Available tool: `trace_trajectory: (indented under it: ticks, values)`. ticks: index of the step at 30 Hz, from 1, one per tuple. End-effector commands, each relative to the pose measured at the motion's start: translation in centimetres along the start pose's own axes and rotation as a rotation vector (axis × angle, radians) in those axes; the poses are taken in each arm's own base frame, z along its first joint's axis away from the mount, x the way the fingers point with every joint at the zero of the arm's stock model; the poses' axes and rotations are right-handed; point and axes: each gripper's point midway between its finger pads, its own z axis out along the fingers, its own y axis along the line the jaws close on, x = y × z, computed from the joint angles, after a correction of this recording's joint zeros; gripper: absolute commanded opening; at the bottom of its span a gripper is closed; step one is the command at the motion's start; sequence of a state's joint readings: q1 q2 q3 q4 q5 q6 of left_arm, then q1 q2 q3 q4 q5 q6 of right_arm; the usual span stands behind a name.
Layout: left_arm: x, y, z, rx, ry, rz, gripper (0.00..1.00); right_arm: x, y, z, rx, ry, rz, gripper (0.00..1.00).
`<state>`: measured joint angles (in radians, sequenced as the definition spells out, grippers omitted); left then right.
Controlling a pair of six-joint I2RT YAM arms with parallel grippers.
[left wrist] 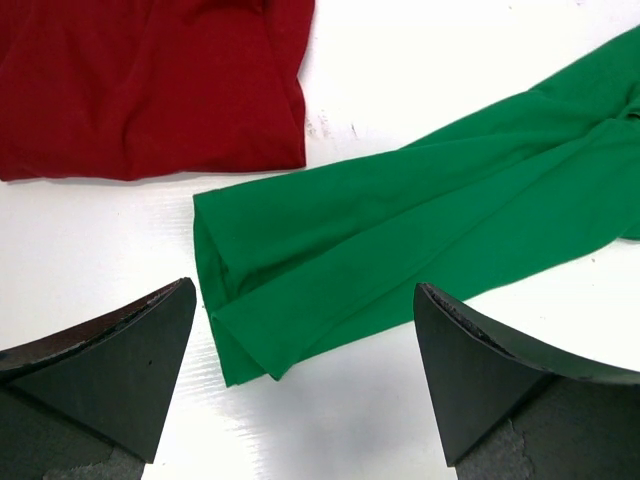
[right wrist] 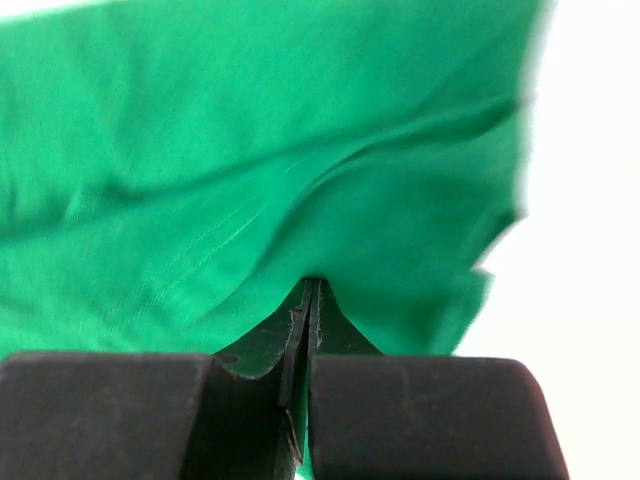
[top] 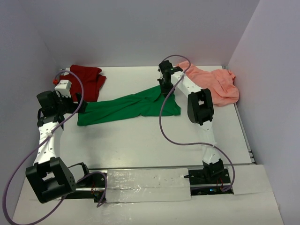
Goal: Fold and stack the t-shirts
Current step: Fold the tshirt
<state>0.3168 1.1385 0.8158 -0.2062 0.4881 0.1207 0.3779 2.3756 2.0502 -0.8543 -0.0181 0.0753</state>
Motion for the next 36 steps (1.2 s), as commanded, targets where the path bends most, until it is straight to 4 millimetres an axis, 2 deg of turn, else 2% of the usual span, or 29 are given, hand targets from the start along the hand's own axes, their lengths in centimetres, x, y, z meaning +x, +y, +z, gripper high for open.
trace_trajectory:
  ticks: [1, 2, 3, 4, 7, 11, 12, 13, 14, 15, 17, 20, 23, 29, 32, 36]
  values:
    - [-2.2, -0.9, -1.0, 0.04, -0.058, 0.049, 0.99, -4.6, -1.0, -1.7, 0.052, -0.1, 0.031, 0.0]
    - [-2.2, -0.9, -1.1, 0.038, -0.06, 0.047, 0.99, -5.5, -1.0, -1.7, 0.049, -0.118, 0.04, 0.0]
    - [-2.3, -0.9, -1.2, 0.036, -0.062, 0.05, 0.99, -5.6, -0.9, -0.4, 0.048, -0.109, 0.046, 0.0]
    - [-2.5, -1.0, -1.3, 0.039, -0.063, 0.055, 0.99, -7.6, -0.5, -1.4, 0.036, -0.168, 0.049, 0.0]
    - [-2.8, -1.0, -1.7, 0.032, -0.069, 0.061, 0.99, -9.2, -0.4, -0.6, 0.03, -0.22, 0.058, 0.0]
    - [-3.0, -0.9, -1.9, 0.03, -0.071, 0.054, 0.99, -9.6, -0.4, -0.3, 0.038, -0.246, 0.054, 0.0]
    - [-2.9, -1.0, -1.8, 0.035, -0.069, 0.052, 0.99, -8.7, -0.4, 0.2, 0.048, -0.226, 0.045, 0.0]
    - [-3.0, -1.4, -1.8, 0.063, -0.072, 0.052, 0.99, -10.0, -0.3, -1.6, 0.045, -0.291, 0.046, 0.0]
    - [-2.8, -1.7, -1.7, 0.079, -0.065, 0.046, 0.99, -9.9, -0.4, -1.9, 0.05, -0.295, 0.033, 0.0]
    - [-1.9, -1.7, -1.1, 0.096, -0.022, 0.021, 0.98, -9.6, -0.6, -2.1, 0.059, -0.294, 0.025, 0.0]
    - [-1.5, -2.0, -0.7, 0.139, 0.027, 0.009, 0.97, -9.9, -0.6, -3.3, 0.065, -0.307, 0.015, 0.0]
    - [2.2, -0.5, 1.7, 0.131, 0.175, -0.049, 0.97, -9.7, -0.2, -4.0, 0.046, -0.303, 0.008, 0.0]
    - [4.8, 0.4, 3.0, 0.123, 0.259, -0.058, 0.99, -9.1, -0.1, -3.9, 0.042, -0.295, 0.001, 0.0]
    - [7.9, 0.1, 3.2, 0.165, 0.364, -0.077, 0.99, -8.4, -0.1, -3.3, 0.044, -0.278, -0.008, 0.0]
    - [8.1, -0.5, 2.5, 0.201, 0.396, -0.064, 0.99, -8.4, -0.1, -3.2, 0.042, -0.273, -0.007, 0.0]
    - [9.4, 0.6, 1.7, 0.143, 0.491, -0.052, 0.99, -8.3, -0.1, -3.0, 0.039, -0.262, -0.013, 0.0]
